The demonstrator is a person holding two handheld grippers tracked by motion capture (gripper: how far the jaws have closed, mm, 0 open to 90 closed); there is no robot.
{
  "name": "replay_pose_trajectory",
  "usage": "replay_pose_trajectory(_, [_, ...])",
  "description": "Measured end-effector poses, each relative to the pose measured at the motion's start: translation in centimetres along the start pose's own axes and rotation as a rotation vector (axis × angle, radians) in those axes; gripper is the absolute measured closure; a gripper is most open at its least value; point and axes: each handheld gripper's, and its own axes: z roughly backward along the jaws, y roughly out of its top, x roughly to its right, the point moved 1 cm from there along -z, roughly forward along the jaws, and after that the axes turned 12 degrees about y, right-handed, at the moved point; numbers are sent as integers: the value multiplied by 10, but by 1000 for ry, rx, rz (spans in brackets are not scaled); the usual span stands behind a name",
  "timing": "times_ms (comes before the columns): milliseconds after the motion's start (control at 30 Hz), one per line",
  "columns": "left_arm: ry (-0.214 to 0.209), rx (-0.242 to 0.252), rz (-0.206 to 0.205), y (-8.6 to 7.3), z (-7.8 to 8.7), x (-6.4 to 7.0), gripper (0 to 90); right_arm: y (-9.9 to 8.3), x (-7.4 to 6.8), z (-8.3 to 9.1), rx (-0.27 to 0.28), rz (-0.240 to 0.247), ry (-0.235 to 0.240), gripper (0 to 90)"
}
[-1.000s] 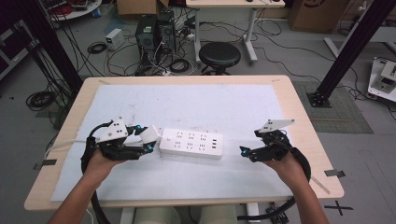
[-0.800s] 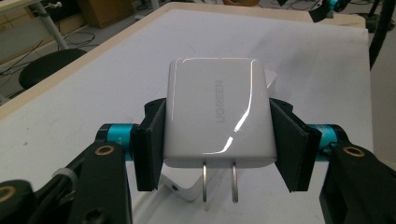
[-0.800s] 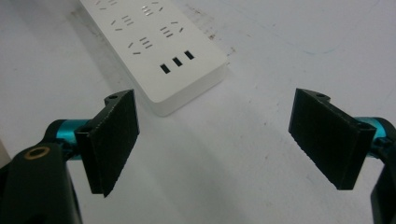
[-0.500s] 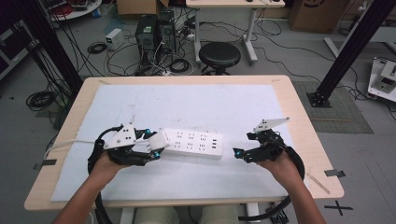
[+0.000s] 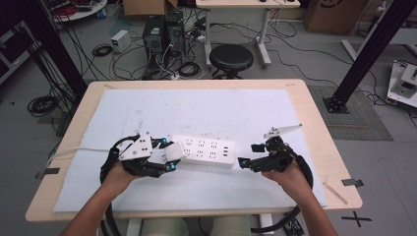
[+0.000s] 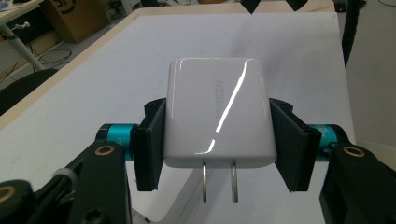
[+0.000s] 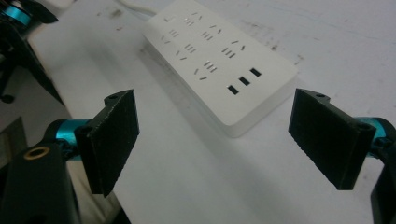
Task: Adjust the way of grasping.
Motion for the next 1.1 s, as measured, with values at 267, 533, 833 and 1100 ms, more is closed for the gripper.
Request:
replay_pose_trajectory(267, [-24, 3, -36, 2, -7, 8, 425, 3, -4, -6, 10, -58, 84, 164])
replay_pose_trajectory(533, [-47, 1, -76, 5, -17, 14, 425, 8, -7, -15, 32, -115, 192, 164])
replay_pose_trajectory(833, [-66, 7, -115, 8, -26, 22, 425, 17, -8, -26, 19, -185, 280, 164])
replay_pose_trajectory(1100, [-69, 3, -161, 16, -38, 28, 425, 27, -10, -40, 13, -243, 358, 165])
